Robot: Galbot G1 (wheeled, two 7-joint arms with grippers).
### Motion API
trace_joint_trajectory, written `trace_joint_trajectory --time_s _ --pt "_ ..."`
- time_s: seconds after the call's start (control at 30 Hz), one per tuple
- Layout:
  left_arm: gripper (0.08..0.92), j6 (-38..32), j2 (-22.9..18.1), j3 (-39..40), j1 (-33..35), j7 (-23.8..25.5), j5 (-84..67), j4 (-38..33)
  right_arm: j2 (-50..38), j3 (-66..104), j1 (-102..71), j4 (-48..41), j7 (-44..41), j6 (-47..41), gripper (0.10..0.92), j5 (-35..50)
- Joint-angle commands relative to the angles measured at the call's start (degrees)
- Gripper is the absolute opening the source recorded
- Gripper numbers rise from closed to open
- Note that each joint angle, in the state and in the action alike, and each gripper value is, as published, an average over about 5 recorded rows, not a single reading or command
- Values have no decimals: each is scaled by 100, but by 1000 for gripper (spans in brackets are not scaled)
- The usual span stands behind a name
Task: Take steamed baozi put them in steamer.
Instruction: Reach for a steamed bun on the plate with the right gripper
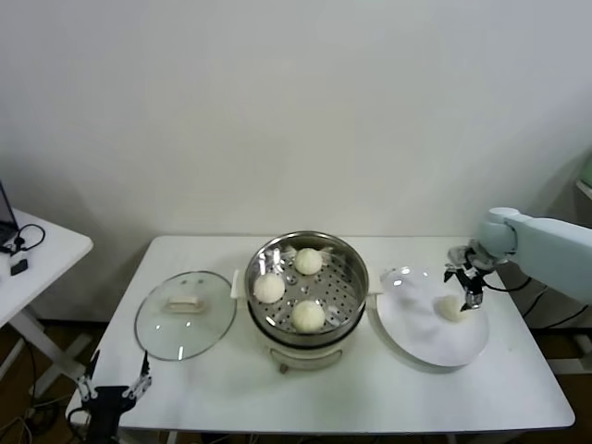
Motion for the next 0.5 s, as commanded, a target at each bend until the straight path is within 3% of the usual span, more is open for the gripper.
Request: trace_joint_trajectory --time_s 0.03,0.37,0.5 --pt "823 -1 -280 -5 0 1 18 11 84 695 -838 -531 28 -60 823 -299" --pt "823 1 -280 -10 -13 7 22 11 176 1015 -1056 -776 26 17 823 -464" --pt "823 6 -280 -7 -15 8 21 7 147 1022 -1014 -730 -36 16 784 -457"
